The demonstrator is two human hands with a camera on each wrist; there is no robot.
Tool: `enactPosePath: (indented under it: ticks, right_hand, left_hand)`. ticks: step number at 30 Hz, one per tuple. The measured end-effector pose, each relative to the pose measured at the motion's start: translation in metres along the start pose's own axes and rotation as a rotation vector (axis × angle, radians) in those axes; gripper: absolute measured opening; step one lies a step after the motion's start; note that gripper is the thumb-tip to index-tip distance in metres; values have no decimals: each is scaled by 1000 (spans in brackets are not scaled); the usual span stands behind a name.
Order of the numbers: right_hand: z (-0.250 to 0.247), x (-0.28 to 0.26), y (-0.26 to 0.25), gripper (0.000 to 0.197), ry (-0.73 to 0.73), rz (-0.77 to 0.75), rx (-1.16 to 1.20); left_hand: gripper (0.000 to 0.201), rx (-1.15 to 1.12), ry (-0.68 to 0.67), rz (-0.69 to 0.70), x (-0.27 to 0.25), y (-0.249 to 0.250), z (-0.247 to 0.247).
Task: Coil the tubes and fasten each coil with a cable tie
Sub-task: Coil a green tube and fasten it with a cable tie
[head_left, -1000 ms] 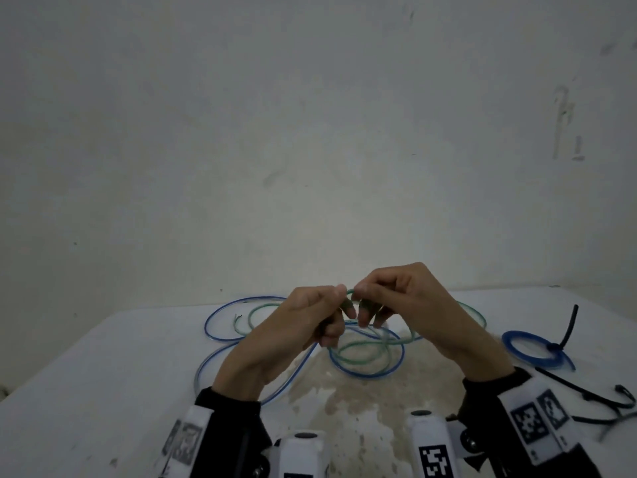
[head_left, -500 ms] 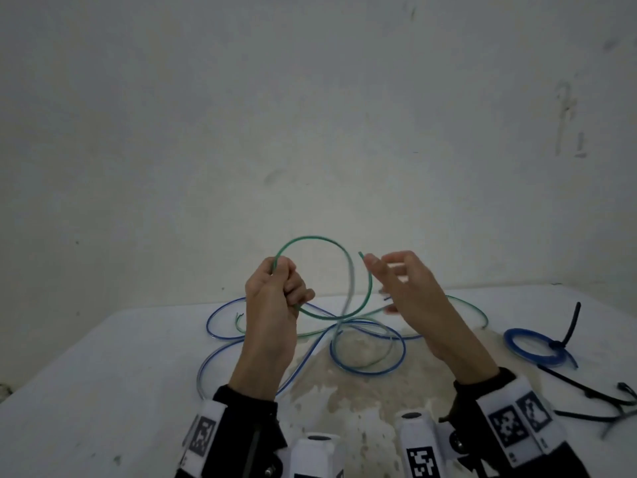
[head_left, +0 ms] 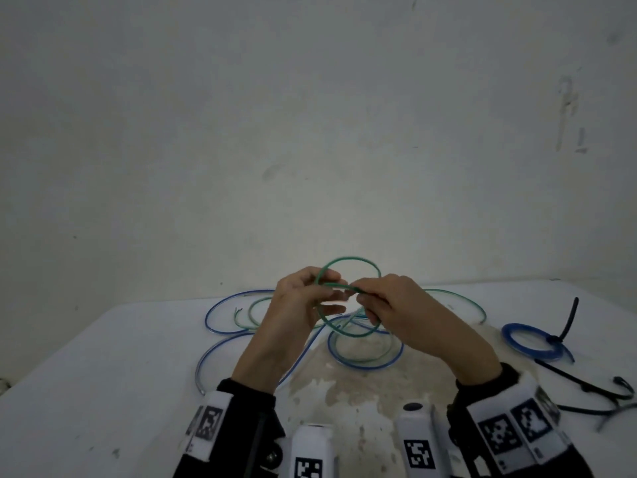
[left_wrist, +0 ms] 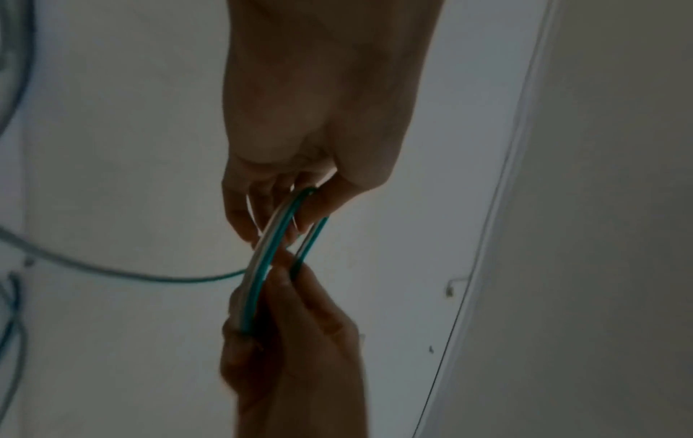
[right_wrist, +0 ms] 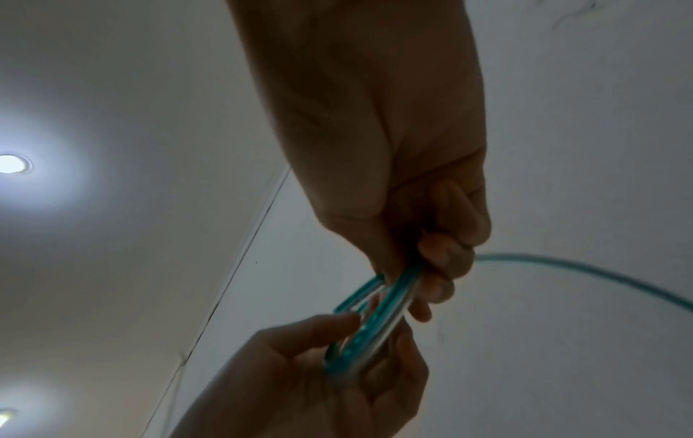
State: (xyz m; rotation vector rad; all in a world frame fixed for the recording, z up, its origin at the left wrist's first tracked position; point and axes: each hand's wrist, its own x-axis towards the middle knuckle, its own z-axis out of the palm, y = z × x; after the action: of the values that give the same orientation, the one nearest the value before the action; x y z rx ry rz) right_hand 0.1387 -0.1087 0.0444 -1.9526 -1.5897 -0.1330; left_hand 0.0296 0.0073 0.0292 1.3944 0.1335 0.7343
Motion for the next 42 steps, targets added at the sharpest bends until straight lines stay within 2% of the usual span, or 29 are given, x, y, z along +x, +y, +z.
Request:
enactPosePath:
  ticks: [2, 3, 6, 9, 12, 14, 16, 21, 26, 30, 33, 34, 37, 40, 42]
  right_hand:
    - [-5, -4, 1, 26, -9, 2, -65]
    - [-5, -5, 1, 29, -14, -6, -83]
    - [0, -4, -5, 31, -58, -55, -185]
    - [4, -2, -8, 24, -24, -69, -178]
    - [-1, -3, -7, 9, 90, -3, 79]
    - [-6, -4, -4, 17, 177, -6, 301]
    - [-9, -4, 0, 12, 213, -36, 356]
    - [-3, -3, 6, 6, 224, -153, 197]
    - [0, 0, 11, 8, 250, -222, 105]
    - [10, 4, 13, 15, 321, -248, -7]
    - [17, 6, 17, 35, 356, -198, -71]
    - [18, 6, 17, 37, 301, -146, -21]
    - [16, 7, 14, 16, 144, -3, 330]
    - [15, 7, 9, 22, 169, 59, 526]
    - [14, 6, 4, 21, 226, 100, 723]
  left_hand:
    - [18, -155, -101, -87, -4, 6, -3]
    - [20, -156, -128, -117, -5, 9, -4]
    - [26, 133, -118, -141, -7, 9, -2]
    - [27, 338, -116, -146, -7, 4, 4]
    - [31, 338, -134, -123, -8, 6, 5]
    - [33, 336, -112, -100, -8, 8, 3]
    - [34, 367, -83, -60, -7, 8, 3]
    - [33, 432, -99, 6, -6, 5, 1]
    - [22, 561, -170, 26, -6, 4, -4]
    - [25, 579, -129, 43, -5, 4, -3]
    - [27, 464, -55, 50, -2, 3, -5]
    - [28, 413, -35, 50, -2, 3, -5]
    - [26, 243, -3, 33, -2, 0, -4]
    - [27, 132, 23, 46, -2, -3, 2]
    - [27, 145, 44, 83, -2, -3, 4]
